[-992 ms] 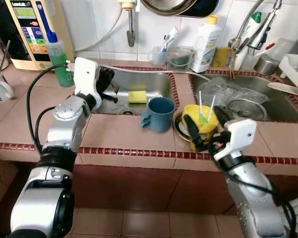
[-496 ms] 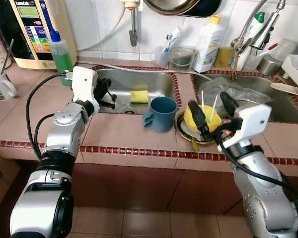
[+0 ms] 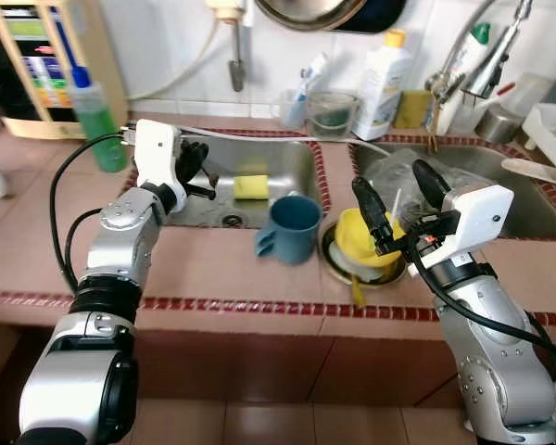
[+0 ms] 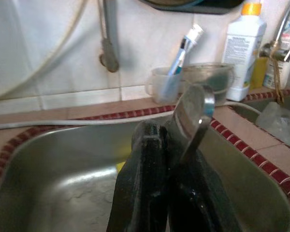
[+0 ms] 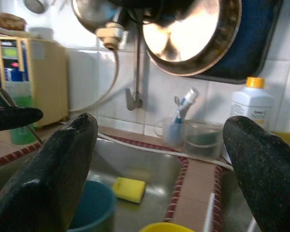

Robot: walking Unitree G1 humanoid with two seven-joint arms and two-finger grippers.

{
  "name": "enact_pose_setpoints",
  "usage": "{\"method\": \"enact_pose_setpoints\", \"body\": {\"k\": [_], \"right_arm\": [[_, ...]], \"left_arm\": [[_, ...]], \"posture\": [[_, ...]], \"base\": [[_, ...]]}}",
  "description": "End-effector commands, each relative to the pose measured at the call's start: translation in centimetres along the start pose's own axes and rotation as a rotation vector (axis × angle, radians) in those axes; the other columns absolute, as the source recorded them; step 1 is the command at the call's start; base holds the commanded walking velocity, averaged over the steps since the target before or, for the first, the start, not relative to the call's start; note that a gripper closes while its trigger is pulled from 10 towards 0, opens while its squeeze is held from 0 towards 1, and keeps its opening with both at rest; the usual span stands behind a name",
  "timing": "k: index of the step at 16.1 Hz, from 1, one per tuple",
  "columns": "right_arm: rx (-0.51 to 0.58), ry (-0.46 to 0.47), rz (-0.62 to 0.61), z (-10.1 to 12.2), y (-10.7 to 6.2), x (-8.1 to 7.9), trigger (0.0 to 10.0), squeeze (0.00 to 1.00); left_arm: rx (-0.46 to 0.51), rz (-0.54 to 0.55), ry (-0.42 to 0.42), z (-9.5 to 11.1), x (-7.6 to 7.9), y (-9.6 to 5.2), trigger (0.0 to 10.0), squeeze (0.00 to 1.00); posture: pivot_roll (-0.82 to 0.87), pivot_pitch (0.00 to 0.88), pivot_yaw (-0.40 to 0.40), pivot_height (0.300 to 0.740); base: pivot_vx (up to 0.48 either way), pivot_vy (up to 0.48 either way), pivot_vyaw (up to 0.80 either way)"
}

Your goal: Kitchen organization

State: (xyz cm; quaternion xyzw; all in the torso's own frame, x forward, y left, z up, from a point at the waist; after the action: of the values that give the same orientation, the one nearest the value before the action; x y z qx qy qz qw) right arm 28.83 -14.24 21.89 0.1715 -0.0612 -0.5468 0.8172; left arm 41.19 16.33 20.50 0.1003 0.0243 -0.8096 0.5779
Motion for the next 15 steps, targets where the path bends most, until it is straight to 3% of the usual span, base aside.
{"method": "enact_pose_setpoints", "body": {"k": [1, 15], "right_arm": [[0.02, -0.014, -0.01, 0.72, -0.04, 0.33, 10.0, 0.0], [0.006, -0.007, 0.003, 0.47, -0.12, 0.21, 10.0, 0.0]], "left_arm": [[0.027, -0.004, 0.006, 0.95, 0.01, 0.4, 10.0, 0.0], [0.038, -0.014, 0.005, 1.32, 0.18, 0.66, 10.0, 0.0]], "posture": [[-0.07, 0.0, -0.003, 0.74], [-0.07, 0.0, -0.006, 0.74]], "base": [[0.326, 0.0, 0.0], [0.329, 0.0, 0.0]]}}
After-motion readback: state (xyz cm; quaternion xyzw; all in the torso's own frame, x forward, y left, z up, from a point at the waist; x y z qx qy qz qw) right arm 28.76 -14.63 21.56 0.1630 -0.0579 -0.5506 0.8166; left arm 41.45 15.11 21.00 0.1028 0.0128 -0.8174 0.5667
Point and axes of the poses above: a point about 5 cm out from each wrist's last joint towards the gripper, its own y axis pointing out of the wrist towards the gripper, its own z axis along the axis of the wrist's last joint, x = y × z, the point moved 2 cm from there along y, pointing out of the wrist towards the gripper, and after that the axes turned 8 degrees about y, right-handed, at the moved point
